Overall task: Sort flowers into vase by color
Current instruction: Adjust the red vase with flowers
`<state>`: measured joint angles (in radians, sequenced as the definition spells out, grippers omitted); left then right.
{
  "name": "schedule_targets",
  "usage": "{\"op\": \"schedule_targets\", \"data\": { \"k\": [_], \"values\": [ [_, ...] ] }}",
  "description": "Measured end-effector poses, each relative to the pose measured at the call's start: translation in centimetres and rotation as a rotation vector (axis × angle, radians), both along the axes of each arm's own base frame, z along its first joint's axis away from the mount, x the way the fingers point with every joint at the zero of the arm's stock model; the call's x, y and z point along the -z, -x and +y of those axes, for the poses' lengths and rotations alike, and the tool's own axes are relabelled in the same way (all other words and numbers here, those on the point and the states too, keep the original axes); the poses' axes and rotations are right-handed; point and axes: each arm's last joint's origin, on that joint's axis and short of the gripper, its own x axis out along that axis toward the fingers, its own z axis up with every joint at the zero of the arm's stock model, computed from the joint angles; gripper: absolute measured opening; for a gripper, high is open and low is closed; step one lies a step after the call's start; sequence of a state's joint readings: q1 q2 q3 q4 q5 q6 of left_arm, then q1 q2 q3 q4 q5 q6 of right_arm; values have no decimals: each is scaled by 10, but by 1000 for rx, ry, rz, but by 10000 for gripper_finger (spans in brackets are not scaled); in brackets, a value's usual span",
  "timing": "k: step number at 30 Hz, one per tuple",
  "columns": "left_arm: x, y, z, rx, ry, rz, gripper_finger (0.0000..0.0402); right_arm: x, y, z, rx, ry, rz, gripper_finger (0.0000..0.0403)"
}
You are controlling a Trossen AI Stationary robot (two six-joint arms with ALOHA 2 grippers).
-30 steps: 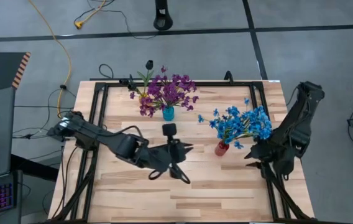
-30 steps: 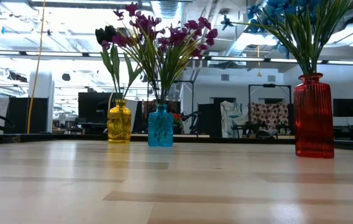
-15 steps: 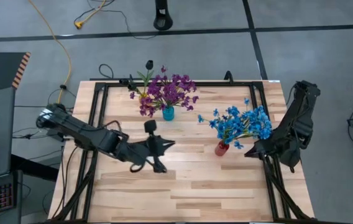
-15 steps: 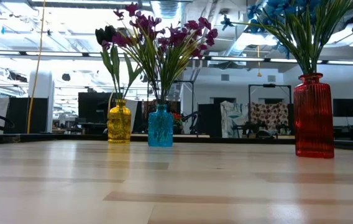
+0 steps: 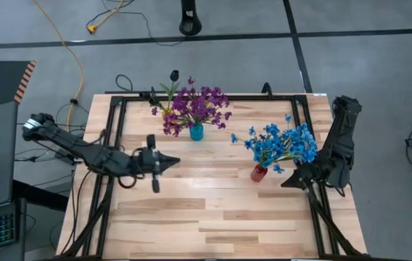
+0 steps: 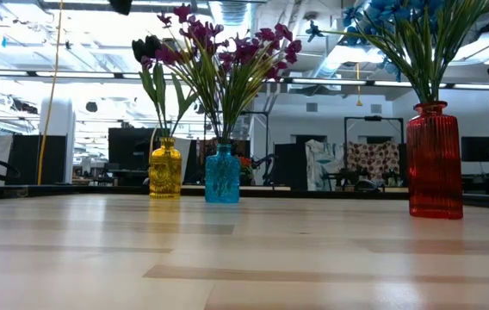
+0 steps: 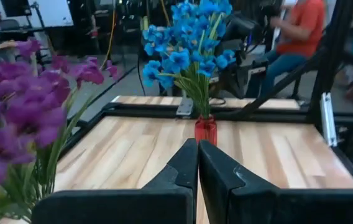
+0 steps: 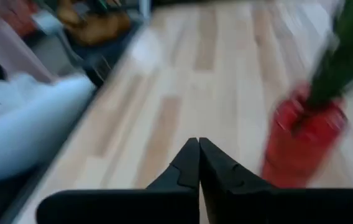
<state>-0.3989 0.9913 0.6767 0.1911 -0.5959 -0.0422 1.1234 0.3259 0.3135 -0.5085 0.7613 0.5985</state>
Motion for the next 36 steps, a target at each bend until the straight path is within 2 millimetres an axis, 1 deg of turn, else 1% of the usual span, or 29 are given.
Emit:
{"op": "schedule_targets", "data": {
  "k": [3, 6, 9, 13, 16, 18, 22, 25, 30, 32, 36],
  "values": [
    [11, 14, 10, 16, 26, -54, 0, 0, -4, 3, -8, -45, -102, 21],
    [23, 24, 18, 62, 33, -94, 0, 4, -9, 3, -21, -33, -158, 22],
    [33, 30, 27, 81, 6, -124, 0, 8, -15, 2, -25, -21, -190, 25],
    [40, 36, 41, 25, -42, -152, 0, 8, -23, -2, -56, 12, -226, 25],
    [40, 41, 52, -19, -46, -162, 0, 7, -29, -8, -26, 62, -249, 25],
    [40, 44, 57, -17, -49, -166, 0, 7, -32, -11, -13, 93, -256, 26],
    [38, 49, 62, 33, -51, -163, 0, 6, -34, -15, -74, 130, -277, 27],
    [39, 54, 64, 38, -33, -143, 0, 9, -31, -19, -76, 148, -256, 26],
    [40, 65, 65, 41, 13, -113, 0, 15, -24, -26, -41, 89, -185, 27],
    [40, 71, 65, 47, 19, -106, 0, 15, -21, -28, -38, 77, -190, 27],
    [39, 82, 66, 46, 34, -113, 0, 11, -15, -32, -42, 91, -256, 27]
  ]
}}
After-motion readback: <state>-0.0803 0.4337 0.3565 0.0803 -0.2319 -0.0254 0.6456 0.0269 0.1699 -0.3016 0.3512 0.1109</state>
